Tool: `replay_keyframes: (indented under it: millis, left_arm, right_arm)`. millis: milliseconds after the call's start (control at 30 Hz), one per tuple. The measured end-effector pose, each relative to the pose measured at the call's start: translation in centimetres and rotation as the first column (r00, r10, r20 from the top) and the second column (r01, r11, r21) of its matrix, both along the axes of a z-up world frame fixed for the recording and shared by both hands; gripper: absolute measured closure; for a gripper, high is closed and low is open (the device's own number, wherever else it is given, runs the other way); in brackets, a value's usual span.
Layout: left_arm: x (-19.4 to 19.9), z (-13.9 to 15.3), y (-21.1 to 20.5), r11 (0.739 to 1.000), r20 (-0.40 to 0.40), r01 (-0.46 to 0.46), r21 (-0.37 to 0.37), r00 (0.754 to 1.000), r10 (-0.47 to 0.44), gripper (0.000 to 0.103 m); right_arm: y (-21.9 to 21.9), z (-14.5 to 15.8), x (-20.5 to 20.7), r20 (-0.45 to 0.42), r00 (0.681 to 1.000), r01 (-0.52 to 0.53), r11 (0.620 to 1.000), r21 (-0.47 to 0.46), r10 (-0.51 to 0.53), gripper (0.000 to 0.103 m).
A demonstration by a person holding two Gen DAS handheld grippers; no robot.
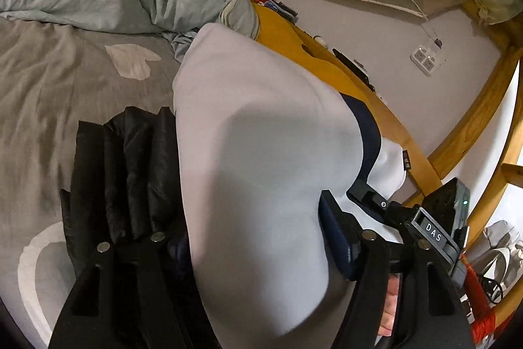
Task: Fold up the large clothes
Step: 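Grasp the folded bundle with both tools and lift it toward the black jacket, then lower the bundle onto the black jacket and open both tools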
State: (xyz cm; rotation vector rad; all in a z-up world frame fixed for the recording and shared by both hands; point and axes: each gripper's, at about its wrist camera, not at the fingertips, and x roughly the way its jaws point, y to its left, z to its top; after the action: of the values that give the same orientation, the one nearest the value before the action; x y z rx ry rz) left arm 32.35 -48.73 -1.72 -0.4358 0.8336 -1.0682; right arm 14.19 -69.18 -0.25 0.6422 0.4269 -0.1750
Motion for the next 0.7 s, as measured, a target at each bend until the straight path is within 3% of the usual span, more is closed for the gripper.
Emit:
replay_keyframes:
  millis: [167, 267, 333, 400, 500, 533, 567, 633, 700]
  left_arm:
    - [-0.5, 0.9, 0.5, 0.999, 0.018, 0.003, 0.043, 1.000, -0.004, 0.024]
    - [-2.9, 3.9, 2.6, 0.986, 0.146, -0.066, 0.152, 0.988, 0.044, 0.015]
    - [-4.6, 6.8, 4.6, 0.977, 0.274, -0.114, 0.181, 0.960, 0.061, 0.015]
    - [-6.4, 10.1, 7.7, 0.981, 0.354, -0.130, 0.143, 0.933, 0.072, 0.015]
    - [-9.7, 14.9, 12.7, 0.975, 0.508, -0.206, 0.089, 0.851, 0.133, 0.008]
    - [-10.4, 15.8, 13.8, 0.973, 0.539, -0.219, 0.078, 0.830, 0.143, 0.000]
    - [-11.8, 17.0, 15.5, 0.968, 0.586, -0.244, 0.059, 0.793, 0.165, 0.000]
    - [-13.3, 18.3, 17.8, 0.962, 0.628, -0.271, 0.044, 0.756, 0.184, 0.000]
    - [-14.1, 18.6, 20.0, 0.957, 0.636, -0.289, 0.019, 0.742, 0.212, 0.000]
  right_arm:
    - [1.6, 0.5, 0.0, -0.057, 0.992, 0.102, 0.989, -0.105, -0.109, 0.038]
    - [2.6, 1.7, -1.5, -0.066, 0.985, 0.148, 0.975, -0.168, -0.161, 0.027]
    - [4.2, 3.2, -3.0, -0.072, 0.970, 0.206, 0.944, -0.258, -0.231, 0.026]
    - [5.8, 5.4, -4.4, -0.052, 0.962, 0.238, 0.912, -0.334, -0.270, 0.026]
    - [9.1, 9.5, -7.4, 0.031, 0.971, 0.231, 0.897, -0.376, -0.237, 0.022]
    - [10.6, 11.1, -8.3, 0.060, 0.972, 0.232, 0.886, -0.401, -0.227, 0.017]
    - [12.2, 12.3, -9.1, 0.087, 0.973, 0.230, 0.874, -0.428, -0.213, 0.010]
    - [15.9, 14.7, -10.6, 0.146, 0.973, 0.225, 0.850, -0.477, -0.177, 0.000]
    - [18.9, 16.4, -11.2, 0.199, 0.967, 0.240, 0.832, -0.500, -0.159, 0.000]
